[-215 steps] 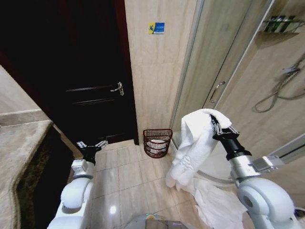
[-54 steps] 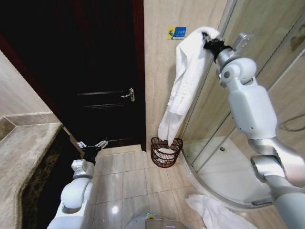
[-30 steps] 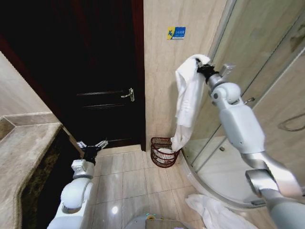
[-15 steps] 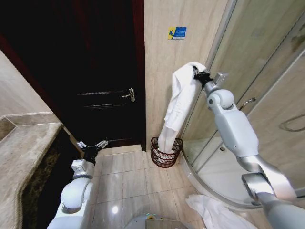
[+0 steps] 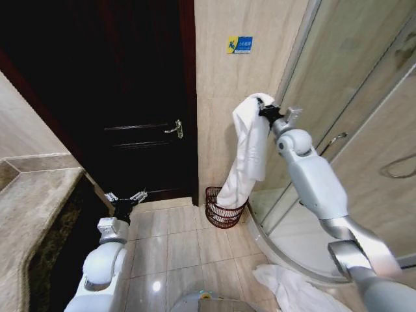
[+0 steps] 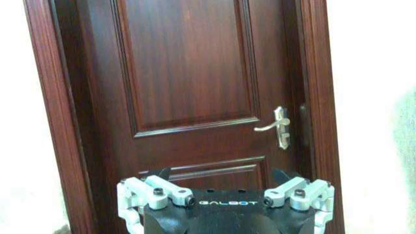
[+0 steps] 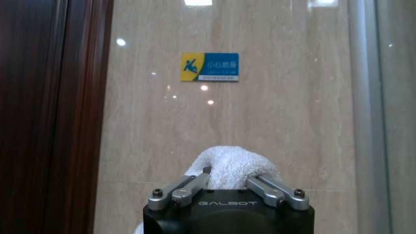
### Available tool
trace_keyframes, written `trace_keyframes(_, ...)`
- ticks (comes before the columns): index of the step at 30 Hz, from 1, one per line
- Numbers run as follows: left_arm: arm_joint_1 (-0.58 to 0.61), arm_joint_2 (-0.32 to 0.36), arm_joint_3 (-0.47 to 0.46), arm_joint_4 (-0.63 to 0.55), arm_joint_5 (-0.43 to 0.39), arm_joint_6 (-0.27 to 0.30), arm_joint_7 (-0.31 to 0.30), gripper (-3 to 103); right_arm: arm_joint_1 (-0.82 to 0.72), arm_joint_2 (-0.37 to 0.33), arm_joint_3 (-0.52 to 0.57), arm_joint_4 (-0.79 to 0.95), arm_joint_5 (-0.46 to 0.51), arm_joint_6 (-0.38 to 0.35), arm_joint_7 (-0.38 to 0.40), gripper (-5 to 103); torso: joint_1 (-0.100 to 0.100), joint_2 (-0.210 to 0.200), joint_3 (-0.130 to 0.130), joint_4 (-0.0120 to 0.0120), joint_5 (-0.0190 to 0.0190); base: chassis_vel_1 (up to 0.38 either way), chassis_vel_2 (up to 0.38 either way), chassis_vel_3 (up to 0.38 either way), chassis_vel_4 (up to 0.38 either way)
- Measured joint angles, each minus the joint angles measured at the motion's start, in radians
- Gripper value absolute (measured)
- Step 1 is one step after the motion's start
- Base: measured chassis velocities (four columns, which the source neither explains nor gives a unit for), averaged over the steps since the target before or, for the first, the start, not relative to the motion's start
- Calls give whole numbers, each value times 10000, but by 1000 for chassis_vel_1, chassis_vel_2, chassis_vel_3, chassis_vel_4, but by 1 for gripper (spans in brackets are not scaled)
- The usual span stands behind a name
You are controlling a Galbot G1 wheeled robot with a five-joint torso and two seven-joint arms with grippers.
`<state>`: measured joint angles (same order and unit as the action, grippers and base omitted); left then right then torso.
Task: Discard the used towel into the hamper.
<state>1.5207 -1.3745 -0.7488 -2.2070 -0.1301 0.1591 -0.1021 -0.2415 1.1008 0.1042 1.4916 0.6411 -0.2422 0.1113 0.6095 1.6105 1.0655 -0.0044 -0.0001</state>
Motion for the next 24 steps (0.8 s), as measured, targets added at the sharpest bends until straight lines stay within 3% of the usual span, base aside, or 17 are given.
trace_keyframes(11,0,0,0,0,0,0,0,100,-414,-106,265,0,160,-1,-107,5,-17,-38,-20,-4,4,0,0,0,0)
trace_keyframes(24,0,0,0,0,0,0,0,100,-411,129,564,-974,-161,183,-206,5,-438,-957,-511,-3,3,0,0,0,0)
